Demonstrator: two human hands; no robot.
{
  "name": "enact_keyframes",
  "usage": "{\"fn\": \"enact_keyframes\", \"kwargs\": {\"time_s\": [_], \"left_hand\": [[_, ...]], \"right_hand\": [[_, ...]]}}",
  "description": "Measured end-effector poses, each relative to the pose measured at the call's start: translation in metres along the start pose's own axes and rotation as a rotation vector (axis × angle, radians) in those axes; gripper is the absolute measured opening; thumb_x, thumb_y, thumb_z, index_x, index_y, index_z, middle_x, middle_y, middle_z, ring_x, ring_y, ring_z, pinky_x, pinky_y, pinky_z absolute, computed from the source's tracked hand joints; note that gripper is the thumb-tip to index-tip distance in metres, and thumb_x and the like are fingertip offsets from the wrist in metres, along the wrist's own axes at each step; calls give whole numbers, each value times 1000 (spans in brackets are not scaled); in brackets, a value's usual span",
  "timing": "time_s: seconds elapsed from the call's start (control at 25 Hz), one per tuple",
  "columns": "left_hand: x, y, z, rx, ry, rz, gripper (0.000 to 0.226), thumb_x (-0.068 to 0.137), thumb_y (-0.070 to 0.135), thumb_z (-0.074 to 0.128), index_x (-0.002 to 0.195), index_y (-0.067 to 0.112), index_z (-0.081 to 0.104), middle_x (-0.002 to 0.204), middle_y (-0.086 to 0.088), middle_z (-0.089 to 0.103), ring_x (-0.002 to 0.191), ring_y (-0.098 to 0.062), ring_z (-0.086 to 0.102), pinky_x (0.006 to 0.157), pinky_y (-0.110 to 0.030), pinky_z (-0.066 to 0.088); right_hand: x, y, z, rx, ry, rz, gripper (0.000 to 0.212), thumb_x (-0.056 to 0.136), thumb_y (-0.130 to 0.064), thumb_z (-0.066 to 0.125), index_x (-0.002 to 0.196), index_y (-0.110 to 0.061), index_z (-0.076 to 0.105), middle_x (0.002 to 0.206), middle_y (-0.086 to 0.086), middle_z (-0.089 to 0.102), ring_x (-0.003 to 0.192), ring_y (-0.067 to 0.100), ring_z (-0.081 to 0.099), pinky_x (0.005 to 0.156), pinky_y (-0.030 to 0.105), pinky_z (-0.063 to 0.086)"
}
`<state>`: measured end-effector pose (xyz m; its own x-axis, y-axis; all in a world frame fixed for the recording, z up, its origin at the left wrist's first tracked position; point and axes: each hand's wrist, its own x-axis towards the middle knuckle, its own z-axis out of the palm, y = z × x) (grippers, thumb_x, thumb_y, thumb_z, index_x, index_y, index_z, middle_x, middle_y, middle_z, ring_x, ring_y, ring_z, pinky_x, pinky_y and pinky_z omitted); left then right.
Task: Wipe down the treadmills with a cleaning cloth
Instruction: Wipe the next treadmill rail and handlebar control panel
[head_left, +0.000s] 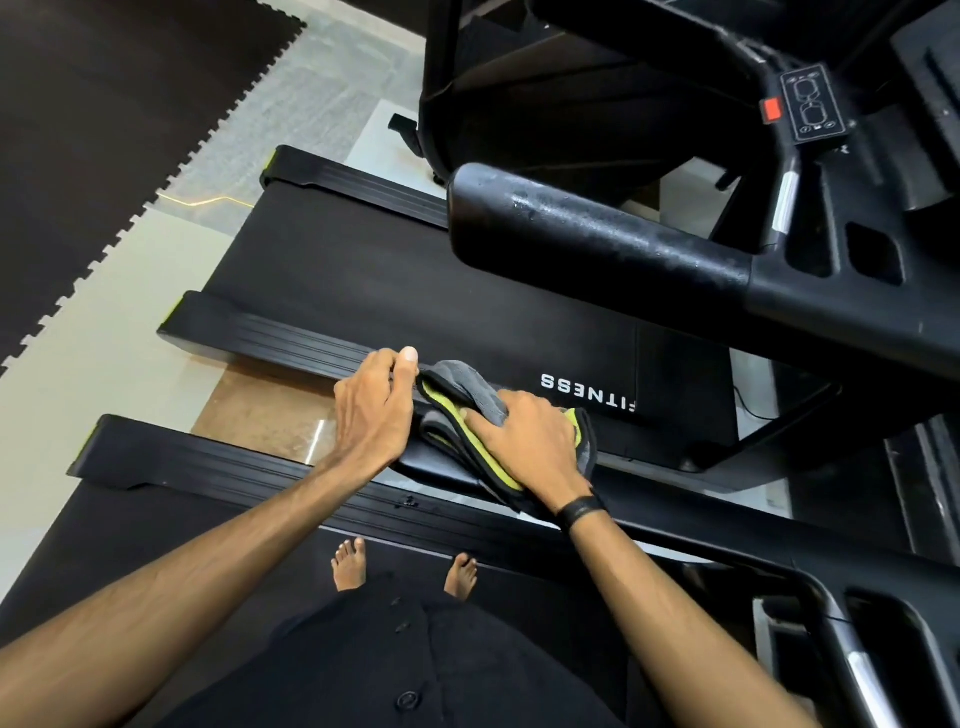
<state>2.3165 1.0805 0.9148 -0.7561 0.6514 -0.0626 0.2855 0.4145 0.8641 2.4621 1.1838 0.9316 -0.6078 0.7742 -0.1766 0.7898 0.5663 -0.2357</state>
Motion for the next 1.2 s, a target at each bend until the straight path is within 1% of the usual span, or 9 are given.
{"fn": "enact_keyframes", "kwargs": {"time_s": [0.12,0.24,0.44,0.52,0.64,0.8,0.88,1.04,1.2], "left_hand": [[0,-2,3,-9,-28,-43,54,106,45,30,95,2,62,92,-15,66,86,-30,60,91,-50,43],[2,-4,6,-26,6,-57,48,107,39,31,95,4,62,91,-13,64,86,-28,58,90,-49,42],[0,-1,3,-51,15,-2,33,107,32,33,87,17,54,78,12,47,72,0,46,91,-45,37],[-1,1,2,-56,24,14,26,106,33,33,91,22,51,83,13,47,74,-2,44,95,-45,35],[-2,-2,-2,-81,24,-1,30,100,44,27,100,27,51,98,11,52,86,-5,46,100,-41,32],[7,-12,-12,-108,4,-27,47,93,56,20,102,25,53,98,10,52,81,-2,46,99,-39,32],[14,-15,-20,-108,-2,-47,40,96,53,24,99,25,52,96,8,53,80,2,47,99,-43,35],[18,-21,-34,-95,14,-78,30,100,45,30,95,26,52,91,10,51,84,-11,49,98,-48,37],[9,-28,-42,-95,32,-89,27,105,41,32,83,32,46,83,11,48,78,-7,47,96,-47,37]], "right_hand": [[-25,34,-13,-40,66,-9,54,80,-74,41,83,-24,62,77,-4,62,77,23,62,63,36,42],[-13,70,-20,-93,-30,191,50,81,-71,51,81,-23,64,82,1,69,87,31,66,68,37,44],[43,49,1,-141,-384,330,60,86,-68,59,115,-16,66,124,12,68,114,32,63,88,37,45],[57,10,10,-117,-417,289,62,88,-65,58,122,-13,63,129,13,65,119,32,61,91,37,44],[44,-34,17,-102,-249,168,56,89,-65,51,113,-17,68,115,12,70,109,33,65,83,38,46],[-34,-31,6,-108,283,-122,44,85,-60,50,84,-19,66,76,4,64,73,29,65,64,38,47],[-49,-8,0,-98,328,-147,41,85,-59,54,81,-20,64,73,2,60,70,28,62,61,40,48],[1,28,-10,-152,-70,257,50,82,-69,50,93,-24,70,93,5,72,94,33,67,70,36,43],[57,-7,8,-143,-441,293,56,91,-60,56,120,-12,65,129,14,65,119,33,61,92,37,46]]}}
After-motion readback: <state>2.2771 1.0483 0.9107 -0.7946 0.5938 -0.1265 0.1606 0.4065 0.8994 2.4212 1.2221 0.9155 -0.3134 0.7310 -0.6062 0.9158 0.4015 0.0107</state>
